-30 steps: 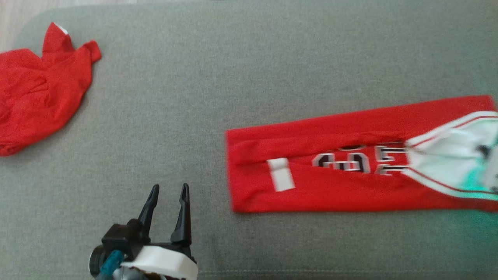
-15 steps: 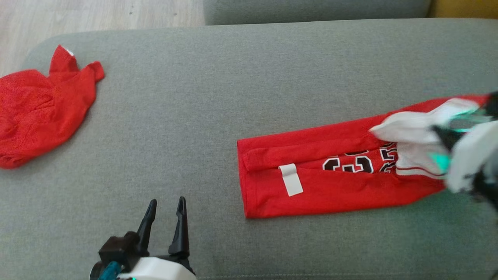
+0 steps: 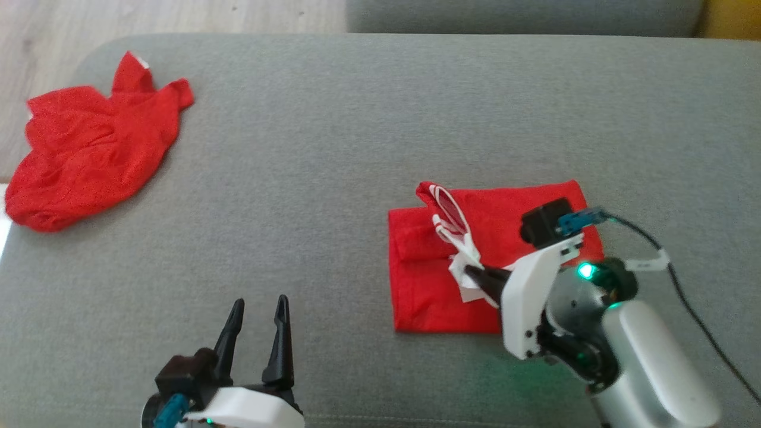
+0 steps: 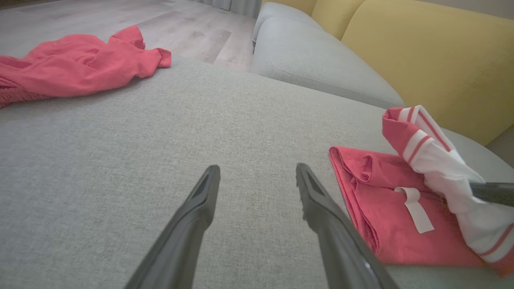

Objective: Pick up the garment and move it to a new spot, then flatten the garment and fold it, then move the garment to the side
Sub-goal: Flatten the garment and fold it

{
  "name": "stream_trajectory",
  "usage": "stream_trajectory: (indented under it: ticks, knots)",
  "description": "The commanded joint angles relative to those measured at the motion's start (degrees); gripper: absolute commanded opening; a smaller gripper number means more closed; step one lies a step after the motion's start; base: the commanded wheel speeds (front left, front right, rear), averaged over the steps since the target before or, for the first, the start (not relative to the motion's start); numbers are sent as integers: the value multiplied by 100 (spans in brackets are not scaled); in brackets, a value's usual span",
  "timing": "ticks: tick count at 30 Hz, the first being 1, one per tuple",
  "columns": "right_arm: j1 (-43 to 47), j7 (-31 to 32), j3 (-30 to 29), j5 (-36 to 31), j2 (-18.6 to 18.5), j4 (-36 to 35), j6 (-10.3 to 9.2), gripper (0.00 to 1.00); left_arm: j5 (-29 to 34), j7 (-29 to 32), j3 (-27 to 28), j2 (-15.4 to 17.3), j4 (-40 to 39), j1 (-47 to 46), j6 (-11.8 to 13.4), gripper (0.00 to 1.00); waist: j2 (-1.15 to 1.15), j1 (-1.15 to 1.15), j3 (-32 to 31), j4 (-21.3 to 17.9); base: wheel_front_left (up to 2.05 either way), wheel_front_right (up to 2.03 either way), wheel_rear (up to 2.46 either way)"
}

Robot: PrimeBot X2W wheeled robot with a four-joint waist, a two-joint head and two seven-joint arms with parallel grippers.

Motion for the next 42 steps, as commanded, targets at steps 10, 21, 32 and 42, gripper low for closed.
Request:
stream_trajectory:
  ticks: [10, 21, 32, 42]
  knots:
    - [-576, -871, -18, -69, 515, 647, 37, 0, -48, -70, 63, -44, -126, -163, 82, 100, 0, 0, 68, 259, 0, 0, 0]
    - [-758, -1513, 148, 365, 545, 1106, 37, 38, 9, -70, 73, -44, -73, -185, 72, 100, 0, 0, 26, 204, 0, 0, 0]
    - [-730, -2628, 226, 1641, 546, 1155, 37, 100, 55, -70, 130, -44, -51, -83, 85, 100, 0, 0, -114, 78, 0, 0, 0]
    - [-104, -3276, -883, 69, 546, 445, 37, 100, 84, -70, 296, -44, -126, 108, 129, 100, 0, 0, -360, -240, 0, 0, 0]
